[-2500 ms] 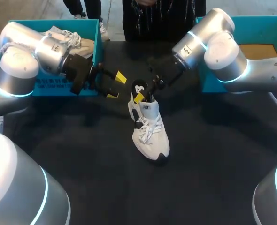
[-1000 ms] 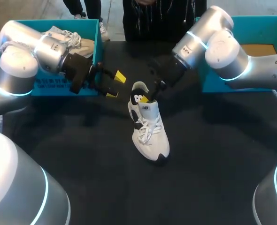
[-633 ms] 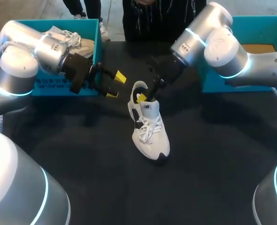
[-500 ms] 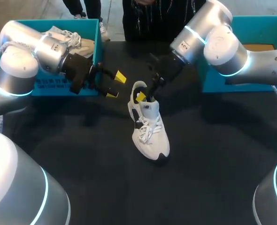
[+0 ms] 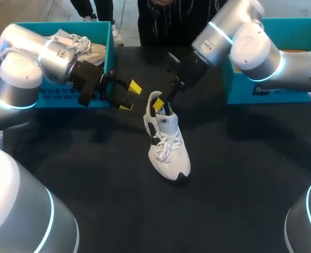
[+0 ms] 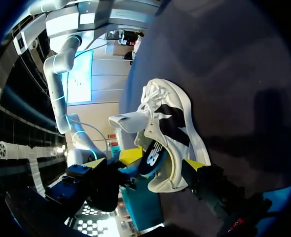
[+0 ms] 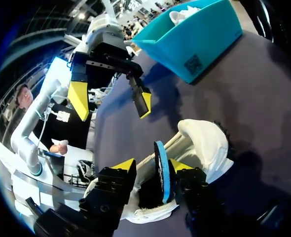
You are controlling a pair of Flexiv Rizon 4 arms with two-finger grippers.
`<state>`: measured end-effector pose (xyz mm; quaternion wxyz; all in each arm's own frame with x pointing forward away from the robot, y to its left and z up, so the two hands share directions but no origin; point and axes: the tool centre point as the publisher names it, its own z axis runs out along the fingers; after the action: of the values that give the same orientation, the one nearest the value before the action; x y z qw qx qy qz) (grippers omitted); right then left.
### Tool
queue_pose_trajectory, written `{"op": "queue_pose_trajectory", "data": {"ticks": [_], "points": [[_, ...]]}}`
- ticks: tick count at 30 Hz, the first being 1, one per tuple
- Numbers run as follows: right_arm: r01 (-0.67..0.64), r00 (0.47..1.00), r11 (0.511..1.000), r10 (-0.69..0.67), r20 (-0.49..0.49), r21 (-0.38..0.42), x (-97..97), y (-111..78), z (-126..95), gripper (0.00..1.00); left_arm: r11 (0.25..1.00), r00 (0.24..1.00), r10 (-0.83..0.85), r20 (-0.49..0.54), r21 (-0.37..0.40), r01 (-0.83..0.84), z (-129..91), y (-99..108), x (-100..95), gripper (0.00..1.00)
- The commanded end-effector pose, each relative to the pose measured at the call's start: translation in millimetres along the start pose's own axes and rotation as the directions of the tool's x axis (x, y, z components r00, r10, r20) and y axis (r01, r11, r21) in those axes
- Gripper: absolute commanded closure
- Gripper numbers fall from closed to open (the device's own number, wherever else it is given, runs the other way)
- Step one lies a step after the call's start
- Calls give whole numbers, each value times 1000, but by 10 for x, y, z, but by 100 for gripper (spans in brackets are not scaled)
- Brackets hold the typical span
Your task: Take the shoe out of the shoebox, open the shoe tongue, remove and reinsert the insole, then place the shoe into the shoebox
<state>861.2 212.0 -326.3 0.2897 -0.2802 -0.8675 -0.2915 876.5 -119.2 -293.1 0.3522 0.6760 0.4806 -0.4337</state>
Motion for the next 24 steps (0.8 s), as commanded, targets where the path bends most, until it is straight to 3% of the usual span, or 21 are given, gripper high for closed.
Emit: {"op": "queue_pose_trajectory", "data": {"ticks": [1,4,11,20,24], "points": [[2,1000,1000,-2,9,-2,-30,39,-25,75,1000,1000,1,-5,1,-1,6,-5,-11,0],[12,1000,1000,-12,13,-2,-69,93,-38,100,1000,1000,0,-6,2,0,8,-6,-13,0],[32,999,999,-31,-13,26,-95,157,19,100,1000,1000,-2,-9,0,2,3,-20,-20,0],[-2,999,998,5,-42,68,-43,-45,141,100,1000,1000,-1,-9,-3,1,-4,-37,-21,0],[-7,999,998,10,-38,62,-26,-50,144,100,1000,1000,1,-7,-1,-1,1,-37,-23,0]]}}
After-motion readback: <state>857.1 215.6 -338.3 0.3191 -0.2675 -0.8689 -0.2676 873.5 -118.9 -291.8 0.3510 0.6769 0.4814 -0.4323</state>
